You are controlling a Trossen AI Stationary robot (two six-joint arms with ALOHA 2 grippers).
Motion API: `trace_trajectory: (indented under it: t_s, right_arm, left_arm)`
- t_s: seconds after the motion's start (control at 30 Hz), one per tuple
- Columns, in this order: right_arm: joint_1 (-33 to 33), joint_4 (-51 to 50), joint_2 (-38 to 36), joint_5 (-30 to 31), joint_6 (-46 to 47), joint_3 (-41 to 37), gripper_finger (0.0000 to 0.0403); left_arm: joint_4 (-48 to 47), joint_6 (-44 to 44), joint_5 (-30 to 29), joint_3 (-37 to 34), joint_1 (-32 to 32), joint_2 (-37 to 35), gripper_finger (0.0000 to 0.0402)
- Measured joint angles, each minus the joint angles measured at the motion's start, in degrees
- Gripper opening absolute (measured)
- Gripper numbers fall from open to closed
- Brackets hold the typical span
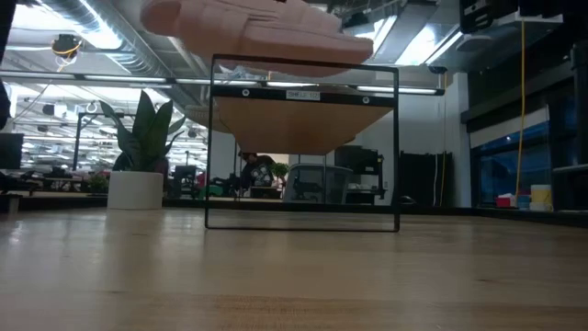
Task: Pick and place slippers onto the shelf
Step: Put the pink pair of slippers on the shelf
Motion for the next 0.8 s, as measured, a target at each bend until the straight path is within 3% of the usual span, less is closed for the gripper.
trace_trajectory:
  t_s: [0.2, 0.33, 0.8]
  right_arm:
    - [0.0, -0.94, 0.02, 0.0, -0.08, 0.0, 0.0021]
    - [0.0, -1.27, 0.02, 0.0, -0.08, 0.0, 0.0021]
    - [0.02, -2.85, 0.0, -0.07, 0.05, 0.0, 0.0021]
  left_arm:
    - [2.08, 0.09, 0.39, 2.0, 0.24, 1.45, 0.0002]
    - [4.81, 0.13, 4.66, 2.29, 0.25, 1.31, 0.0002]
    - [6.0, -0.11, 4.53, 2.26, 0.37, 5.38, 0.0002]
